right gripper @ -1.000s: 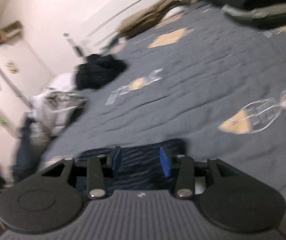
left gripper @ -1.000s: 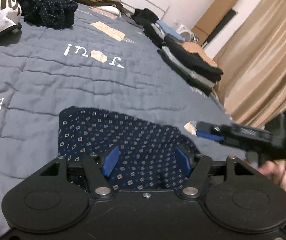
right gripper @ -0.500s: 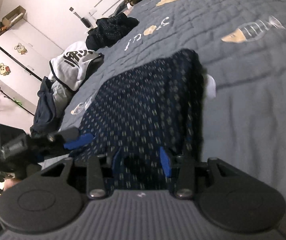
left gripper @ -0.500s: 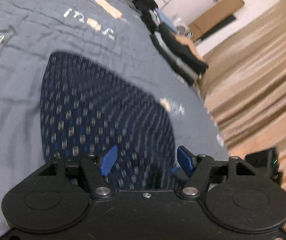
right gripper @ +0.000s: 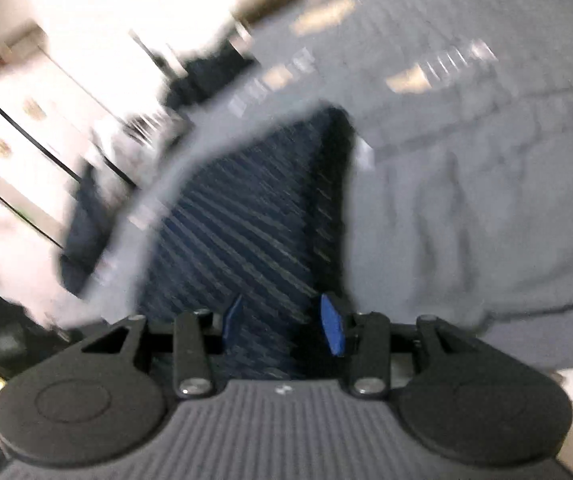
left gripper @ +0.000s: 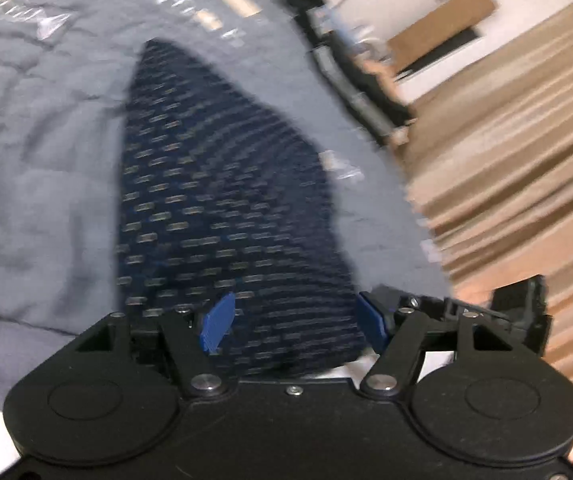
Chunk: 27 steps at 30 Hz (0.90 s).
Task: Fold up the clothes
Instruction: 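Grasp the folded shirt edge with both grippers and lift it, then lay the folded navy shirt flat and open both grippers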
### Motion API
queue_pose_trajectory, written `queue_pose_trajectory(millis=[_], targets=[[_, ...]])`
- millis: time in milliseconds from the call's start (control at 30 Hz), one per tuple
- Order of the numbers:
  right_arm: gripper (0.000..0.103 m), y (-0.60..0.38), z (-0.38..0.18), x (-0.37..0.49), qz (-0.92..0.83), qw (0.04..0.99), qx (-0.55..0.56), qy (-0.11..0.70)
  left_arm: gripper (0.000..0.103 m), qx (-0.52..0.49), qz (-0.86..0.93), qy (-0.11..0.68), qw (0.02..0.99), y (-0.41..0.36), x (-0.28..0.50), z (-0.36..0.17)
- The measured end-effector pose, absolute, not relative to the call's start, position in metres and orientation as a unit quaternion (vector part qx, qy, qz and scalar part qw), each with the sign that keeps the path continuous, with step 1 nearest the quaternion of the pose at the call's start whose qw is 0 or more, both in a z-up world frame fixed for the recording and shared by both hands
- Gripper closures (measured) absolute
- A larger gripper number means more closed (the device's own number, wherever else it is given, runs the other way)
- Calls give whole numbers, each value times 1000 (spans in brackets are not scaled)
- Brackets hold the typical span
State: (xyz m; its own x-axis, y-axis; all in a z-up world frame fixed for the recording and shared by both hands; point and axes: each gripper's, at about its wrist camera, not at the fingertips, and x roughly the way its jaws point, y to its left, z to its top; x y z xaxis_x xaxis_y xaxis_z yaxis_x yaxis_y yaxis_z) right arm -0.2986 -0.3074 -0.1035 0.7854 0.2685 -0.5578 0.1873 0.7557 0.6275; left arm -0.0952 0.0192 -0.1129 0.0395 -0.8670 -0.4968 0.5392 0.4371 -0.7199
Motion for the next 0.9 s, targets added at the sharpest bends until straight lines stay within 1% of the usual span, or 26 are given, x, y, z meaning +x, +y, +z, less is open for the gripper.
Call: queue_pose_trajectory(millis=[33,67,133,267,400,633,733,800,833,867,900], targets=[[61,-306,-98,-302,30,882,353,310,25,-169,-503,475,702,16,-96,-113],[61,-299,-96,-300,46,885,343,311,24,-164,-501,476,704,12,-97,-114],[61,-285,-98,-292,65,887,324,323,24,-146,-485,491,709,4,-97,-122],[61,-265,-128,-276,45,866,290,404,24,-104,-443,516,726,-1,-97,-137],[61,-261,-131,-282,34,864,258,431,24,-97,-423,528,730,4,-97,-144],[61,-268,-133,-289,25,857,267,440,21,-69,-406,539,734,15,-117,-152],[61,-272,-131,-291,17,859,270,435,21,-73,-393,546,736,21,-122,-154],[61,-274,-126,-293,5,865,270,422,19,-86,-384,548,738,29,-126,-153],[61,-275,-124,-293,-1,869,270,415,16,-93,-380,544,742,31,-128,-152],[61,-276,-121,-294,-7,872,270,408,8,-104,-378,535,749,36,-130,-149],[61,-278,-119,-295,-13,875,270,402,5,-114,-377,522,756,41,-132,-145]])
